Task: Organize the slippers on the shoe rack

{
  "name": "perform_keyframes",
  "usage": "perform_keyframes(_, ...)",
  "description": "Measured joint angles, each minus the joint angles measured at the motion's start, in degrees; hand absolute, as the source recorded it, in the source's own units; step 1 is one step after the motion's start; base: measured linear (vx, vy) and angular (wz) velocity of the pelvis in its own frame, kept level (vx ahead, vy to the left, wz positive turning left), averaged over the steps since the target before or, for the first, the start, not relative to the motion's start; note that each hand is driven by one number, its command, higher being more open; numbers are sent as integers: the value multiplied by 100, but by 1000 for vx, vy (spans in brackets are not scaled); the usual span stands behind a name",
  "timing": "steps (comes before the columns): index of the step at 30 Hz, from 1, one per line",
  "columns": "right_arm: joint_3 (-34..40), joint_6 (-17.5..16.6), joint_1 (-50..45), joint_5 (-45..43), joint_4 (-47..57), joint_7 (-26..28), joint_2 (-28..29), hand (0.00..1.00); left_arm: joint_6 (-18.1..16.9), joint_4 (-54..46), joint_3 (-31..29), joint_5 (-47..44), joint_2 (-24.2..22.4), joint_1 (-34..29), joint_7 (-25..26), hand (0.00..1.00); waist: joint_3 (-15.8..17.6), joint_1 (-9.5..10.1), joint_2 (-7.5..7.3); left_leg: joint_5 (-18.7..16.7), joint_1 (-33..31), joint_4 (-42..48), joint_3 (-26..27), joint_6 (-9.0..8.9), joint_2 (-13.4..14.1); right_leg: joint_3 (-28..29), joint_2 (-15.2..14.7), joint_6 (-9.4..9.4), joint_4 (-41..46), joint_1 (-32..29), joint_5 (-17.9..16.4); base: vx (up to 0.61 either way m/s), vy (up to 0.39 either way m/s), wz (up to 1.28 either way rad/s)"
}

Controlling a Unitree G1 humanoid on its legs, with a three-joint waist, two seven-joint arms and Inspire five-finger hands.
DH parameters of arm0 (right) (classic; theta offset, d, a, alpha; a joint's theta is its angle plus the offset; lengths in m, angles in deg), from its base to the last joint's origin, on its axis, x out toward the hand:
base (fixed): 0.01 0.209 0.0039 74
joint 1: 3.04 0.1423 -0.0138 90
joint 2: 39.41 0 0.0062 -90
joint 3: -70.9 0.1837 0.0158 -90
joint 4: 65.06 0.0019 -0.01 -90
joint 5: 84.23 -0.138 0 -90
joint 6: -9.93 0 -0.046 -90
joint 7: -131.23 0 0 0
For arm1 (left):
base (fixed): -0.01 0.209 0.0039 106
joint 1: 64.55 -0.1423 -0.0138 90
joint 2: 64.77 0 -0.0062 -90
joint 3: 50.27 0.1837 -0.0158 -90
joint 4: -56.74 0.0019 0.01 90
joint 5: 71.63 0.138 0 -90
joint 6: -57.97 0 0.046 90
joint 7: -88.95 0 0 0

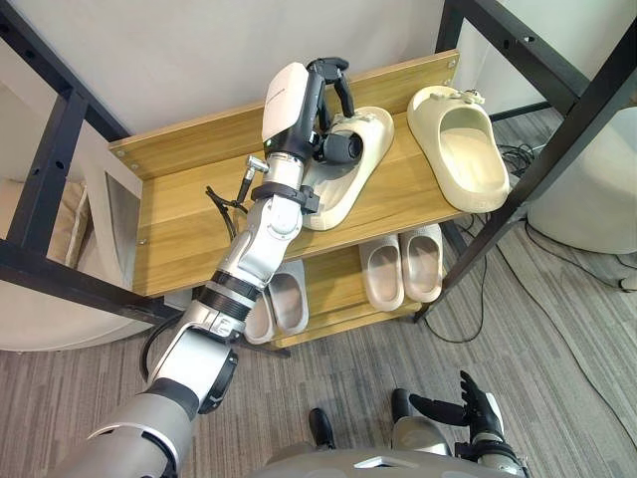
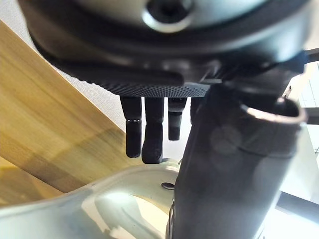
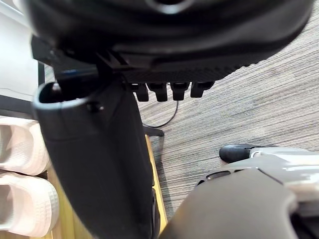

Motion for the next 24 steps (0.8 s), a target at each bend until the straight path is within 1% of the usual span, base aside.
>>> perform_keyframes(4,-7,-8,3,-15,1,-5,-4,100,2,-15,83,-250,-65,3,89,100,35,3,-6,3,-10,4,-94,3,-7,-74,-6,-3,-6,45,-4,-24,-4,10)
perform_keyframes(9,-18,-8,3,-18,0,-8,-8,100,-8,-32,280,-622,-191,8,81,100,45,17,-10,9,-4,10,-192,10,-19,-182,-9,-7,-20,110,-7,-22,-7,10)
perform_keyframes(15,-53,-8,3,-18,-1,-7,-33,100,-10,-137,369,-748,-195,1,42,100,53,40,-1,12,2,19,-214,9,-16,-207,-9,-12,-20,136,-11,-4,-1,1)
perform_keyframes(18,-71,-7,3,-16,-20,1,-59,100,-57,-307,429,-800,-194,-29,-24,100,63,100,10,12,37,24,-236,9,-17,-230,-9,-15,-27,190,-16,-17,-5,4)
perform_keyframes(24,-139,-7,22,-9,-56,20,-133,100,-138,-736,429,-883,-134,-131,-56,100,88,141,52,15,39,56,-290,5,-13,-288,-9,-21,-27,238,-21,-31,-4,5)
